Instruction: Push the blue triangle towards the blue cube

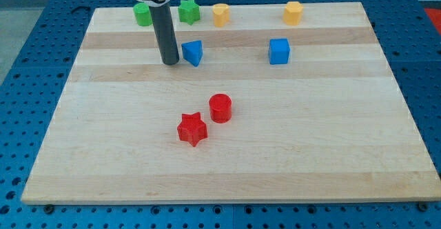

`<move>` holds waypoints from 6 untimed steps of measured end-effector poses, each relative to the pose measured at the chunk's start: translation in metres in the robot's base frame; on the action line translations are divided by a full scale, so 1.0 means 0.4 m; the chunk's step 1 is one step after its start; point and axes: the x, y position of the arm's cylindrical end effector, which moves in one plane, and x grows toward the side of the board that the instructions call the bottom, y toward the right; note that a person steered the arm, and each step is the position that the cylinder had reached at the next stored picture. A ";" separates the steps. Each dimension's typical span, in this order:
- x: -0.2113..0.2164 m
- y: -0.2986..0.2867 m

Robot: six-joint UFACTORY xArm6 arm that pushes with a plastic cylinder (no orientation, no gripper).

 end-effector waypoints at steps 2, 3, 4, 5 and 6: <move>0.001 -0.052; -0.010 -0.047; -0.033 0.035; -0.031 0.093; -0.014 0.148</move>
